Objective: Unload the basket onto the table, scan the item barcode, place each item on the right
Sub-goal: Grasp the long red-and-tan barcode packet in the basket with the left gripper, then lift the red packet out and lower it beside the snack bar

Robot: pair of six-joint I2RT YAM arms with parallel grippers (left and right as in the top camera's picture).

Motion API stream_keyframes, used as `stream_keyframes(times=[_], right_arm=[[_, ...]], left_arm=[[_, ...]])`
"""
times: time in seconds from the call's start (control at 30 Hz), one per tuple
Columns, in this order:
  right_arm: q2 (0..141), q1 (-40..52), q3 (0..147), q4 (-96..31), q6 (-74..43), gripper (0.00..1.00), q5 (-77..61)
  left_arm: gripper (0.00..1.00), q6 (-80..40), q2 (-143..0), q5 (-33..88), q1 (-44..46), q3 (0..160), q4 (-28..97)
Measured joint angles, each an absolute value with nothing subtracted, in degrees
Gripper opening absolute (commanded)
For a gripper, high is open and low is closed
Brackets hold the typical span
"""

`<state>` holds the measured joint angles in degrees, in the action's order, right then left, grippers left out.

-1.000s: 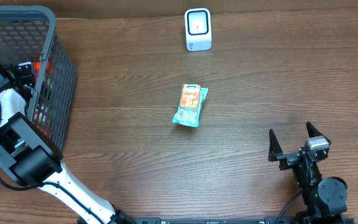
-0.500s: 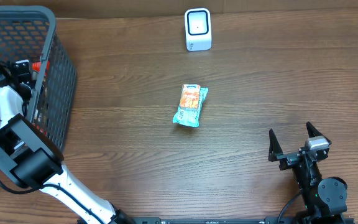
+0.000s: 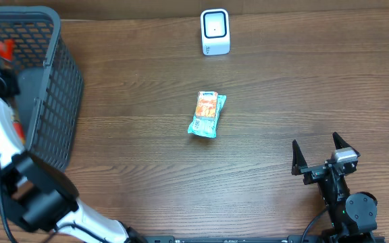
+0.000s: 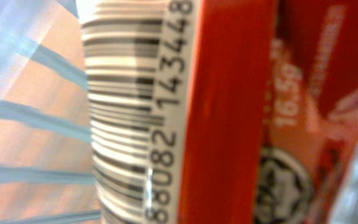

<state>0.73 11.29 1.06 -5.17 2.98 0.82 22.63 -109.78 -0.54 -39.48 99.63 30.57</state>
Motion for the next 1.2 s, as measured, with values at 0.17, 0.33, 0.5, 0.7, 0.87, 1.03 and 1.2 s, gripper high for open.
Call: stream_keyframes(times=[0.17,0.33,0.5,0.7,0.87,1.03,1.2], right_arm=[[0.7,11.3,1.1,-5.2,3.0,1.0,0.8],[0.7,11.3,1.1,-5.2,3.0,1.0,0.8],[0.7,11.3,1.0,-5.1,3.0,1.0,0.8],[0.7,11.3,1.1,-5.2,3.0,1.0,0.8],[0.7,11.3,1.1,-5.2,3.0,1.0,0.8],[0.7,11.3,1.0,-5.1,3.0,1.0,0.8],[0.7,11.3,1.1,-5.2,3.0,1.0,0.8]], left_arm=[[0.04,21.6,-101.6,-1.6,-39.4,99.9,28.9],[0.04,20.1,-94.5,-4.3,-38.5,99.9,26.7],[0.04,17.2,-86.7,-6.3,-36.9,99.9,25.3],[0.04,12.1,-77.6,-7.4,-32.1,99.9,26.4],[0.04,7.3,-72.7,-7.7,-23.6,100.4,36.9],[0.04,0.4,-71.4,-7.3,-15.1,100.7,52.8],[0.04,-6.6,-73.2,-7.1,-8.7,100.7,66.2]])
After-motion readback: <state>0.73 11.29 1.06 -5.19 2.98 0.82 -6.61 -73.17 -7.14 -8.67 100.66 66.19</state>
